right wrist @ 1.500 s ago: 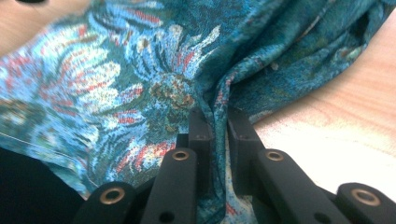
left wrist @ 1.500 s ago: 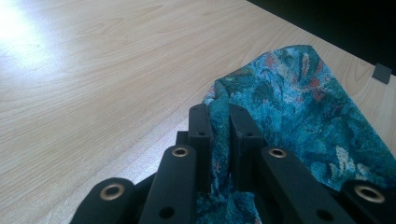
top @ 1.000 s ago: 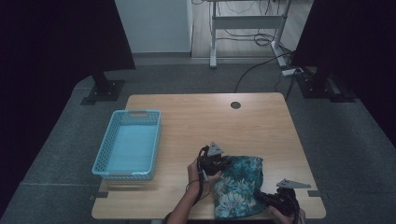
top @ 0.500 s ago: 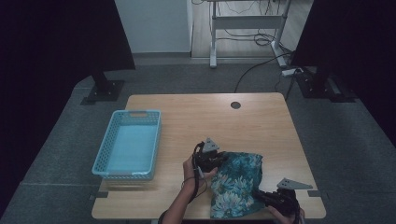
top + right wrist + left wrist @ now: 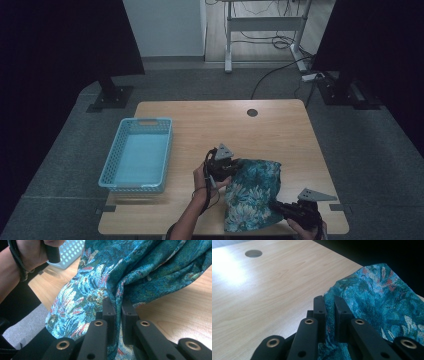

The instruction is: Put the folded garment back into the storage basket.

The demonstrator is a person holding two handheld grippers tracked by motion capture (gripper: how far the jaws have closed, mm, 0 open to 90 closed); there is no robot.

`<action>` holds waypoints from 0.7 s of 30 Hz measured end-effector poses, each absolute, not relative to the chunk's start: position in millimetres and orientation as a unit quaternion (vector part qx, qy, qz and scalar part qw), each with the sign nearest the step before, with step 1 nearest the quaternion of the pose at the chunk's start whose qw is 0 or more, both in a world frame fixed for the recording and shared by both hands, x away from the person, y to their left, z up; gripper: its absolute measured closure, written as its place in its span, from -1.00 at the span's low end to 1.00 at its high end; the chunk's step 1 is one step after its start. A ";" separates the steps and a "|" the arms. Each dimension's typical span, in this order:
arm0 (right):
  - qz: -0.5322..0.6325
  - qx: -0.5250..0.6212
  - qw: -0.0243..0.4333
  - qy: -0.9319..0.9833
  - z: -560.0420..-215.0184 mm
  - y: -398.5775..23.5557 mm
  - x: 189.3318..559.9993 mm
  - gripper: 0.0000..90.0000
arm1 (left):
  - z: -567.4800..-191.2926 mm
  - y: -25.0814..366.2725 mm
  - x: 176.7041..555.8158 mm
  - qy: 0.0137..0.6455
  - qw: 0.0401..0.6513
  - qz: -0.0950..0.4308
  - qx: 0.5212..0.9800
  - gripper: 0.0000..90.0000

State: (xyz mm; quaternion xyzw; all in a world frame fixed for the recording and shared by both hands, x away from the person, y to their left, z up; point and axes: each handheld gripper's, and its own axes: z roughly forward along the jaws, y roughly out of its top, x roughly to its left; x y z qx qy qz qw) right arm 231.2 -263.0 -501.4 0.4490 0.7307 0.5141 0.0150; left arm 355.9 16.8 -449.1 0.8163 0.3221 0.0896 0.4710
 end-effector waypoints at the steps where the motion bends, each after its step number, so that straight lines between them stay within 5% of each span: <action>1: 0.515 0.448 0.017 0.730 -499.8 -262.6 231.3 0.87 | -446.9 16.8 356.2 0.320 0.470 0.091 0.817 0.81; 21: 0.525 0.433 0.031 0.732 -479.4 -254.1 235.1 0.87 | -425.8 28.5 356.6 0.321 0.474 0.104 0.814 0.81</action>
